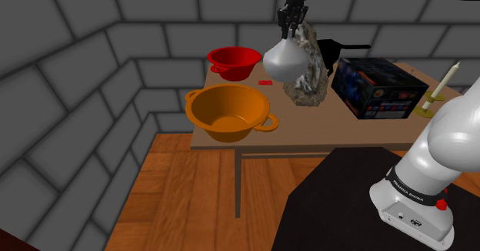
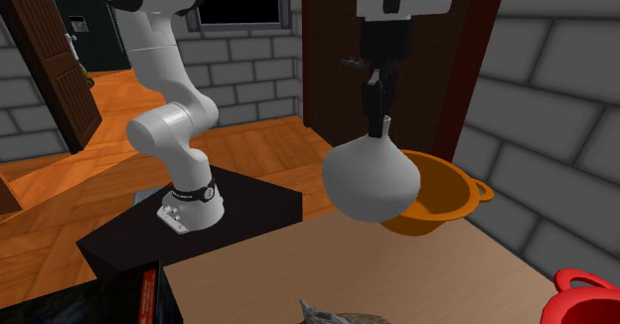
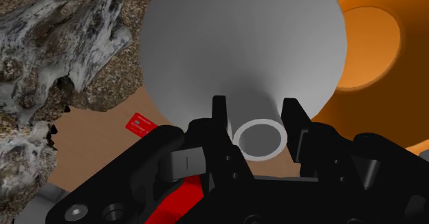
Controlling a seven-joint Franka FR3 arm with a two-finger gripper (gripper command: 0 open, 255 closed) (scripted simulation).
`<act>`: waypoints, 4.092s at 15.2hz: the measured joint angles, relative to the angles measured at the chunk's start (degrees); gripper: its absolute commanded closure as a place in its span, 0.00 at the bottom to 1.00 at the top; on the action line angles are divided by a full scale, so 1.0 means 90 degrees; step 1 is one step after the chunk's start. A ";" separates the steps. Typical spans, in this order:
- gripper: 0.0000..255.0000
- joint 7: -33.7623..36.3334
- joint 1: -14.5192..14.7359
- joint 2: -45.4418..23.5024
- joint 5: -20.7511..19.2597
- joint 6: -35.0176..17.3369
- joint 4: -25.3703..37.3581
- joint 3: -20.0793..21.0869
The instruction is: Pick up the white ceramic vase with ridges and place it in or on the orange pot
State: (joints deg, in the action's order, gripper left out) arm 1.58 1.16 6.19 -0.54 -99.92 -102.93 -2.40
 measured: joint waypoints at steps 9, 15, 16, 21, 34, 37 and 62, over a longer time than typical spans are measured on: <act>1.00 0.1117 0.0535 -0.0861 -0.0044 0.0788 0.1633 0.0601; 1.00 0.1879 0.0967 -0.1571 -0.0173 0.1393 0.2931 0.0957; 1.00 0.1988 0.1046 -0.1818 -0.0215 0.1590 0.3369 0.1006; 1.00 0.2549 0.1563 -0.3038 -0.0469 0.2538 0.5511 0.1211; 1.00 0.2642 0.1482 -0.2395 -0.0365 0.1161 0.3488 0.1224; 1.00 0.2642 0.1462 -0.2303 -0.0351 0.0859 0.3094 0.1221; 0.00 0.2671 0.1415 -0.2085 -0.0326 -0.0481 0.1549 0.1208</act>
State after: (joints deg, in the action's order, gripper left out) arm 25.63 13.89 -12.57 -3.47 -104.25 -88.99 8.48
